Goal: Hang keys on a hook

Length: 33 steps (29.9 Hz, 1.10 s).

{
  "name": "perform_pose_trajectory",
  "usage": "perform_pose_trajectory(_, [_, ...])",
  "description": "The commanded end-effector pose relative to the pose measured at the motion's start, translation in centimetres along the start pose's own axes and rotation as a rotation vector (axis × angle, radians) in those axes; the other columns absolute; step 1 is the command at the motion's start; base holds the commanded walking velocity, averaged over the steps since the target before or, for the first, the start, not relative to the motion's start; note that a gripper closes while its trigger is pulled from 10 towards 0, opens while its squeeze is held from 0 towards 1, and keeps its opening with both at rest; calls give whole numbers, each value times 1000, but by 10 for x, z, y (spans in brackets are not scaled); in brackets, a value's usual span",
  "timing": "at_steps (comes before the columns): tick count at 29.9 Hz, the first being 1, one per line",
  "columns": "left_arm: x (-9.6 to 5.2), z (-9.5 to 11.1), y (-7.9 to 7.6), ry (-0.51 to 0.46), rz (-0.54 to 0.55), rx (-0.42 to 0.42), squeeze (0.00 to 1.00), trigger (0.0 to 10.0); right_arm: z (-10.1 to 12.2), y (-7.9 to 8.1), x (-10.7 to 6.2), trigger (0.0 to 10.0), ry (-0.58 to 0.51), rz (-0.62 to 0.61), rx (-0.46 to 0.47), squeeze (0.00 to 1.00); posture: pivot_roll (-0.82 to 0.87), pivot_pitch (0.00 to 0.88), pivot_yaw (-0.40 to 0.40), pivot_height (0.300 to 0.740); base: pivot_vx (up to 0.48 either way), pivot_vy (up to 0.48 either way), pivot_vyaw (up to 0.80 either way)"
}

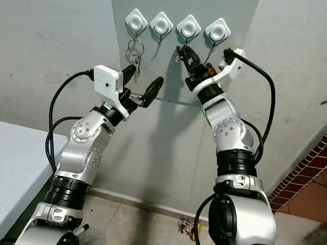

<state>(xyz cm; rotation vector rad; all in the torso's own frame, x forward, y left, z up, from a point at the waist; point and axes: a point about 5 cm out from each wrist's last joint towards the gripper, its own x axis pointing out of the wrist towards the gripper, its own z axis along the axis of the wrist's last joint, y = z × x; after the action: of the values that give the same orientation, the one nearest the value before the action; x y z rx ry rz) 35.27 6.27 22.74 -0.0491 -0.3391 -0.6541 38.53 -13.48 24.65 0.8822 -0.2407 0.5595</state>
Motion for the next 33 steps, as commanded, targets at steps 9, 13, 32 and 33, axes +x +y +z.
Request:
perform_pose_trajectory(9, [1, 5, 0, -9, 7, 8, 0, 10000, 0, 1, -2, 10000, -12, 23, 15, 1000, 5, 0, -37, 732, 0, 0, 0])
perform_pose_trajectory(13, [1, 6, 1, -12, 15, 12, 0, 10000, 0, 0, -4, 10000, -4, 25, -12, 1000, 7, 0, -36, 732, 0, 0, 0])
perform_pose_trajectory(32, [-17, -30, 21, 88, 195, -27, 0, 10000, -28, -27, -42, 10000, 32, -78, -301, 1000, -6, 0, -20, 732, 0, 0, 0])
perform_pose_trajectory(33, [-23, -41, 25, 126, 231, -32, 0, 10000, -32, -33, -49, 10000, 34, -124, -334, 1000, -6, 0, -20, 732, 0, 0, 0])
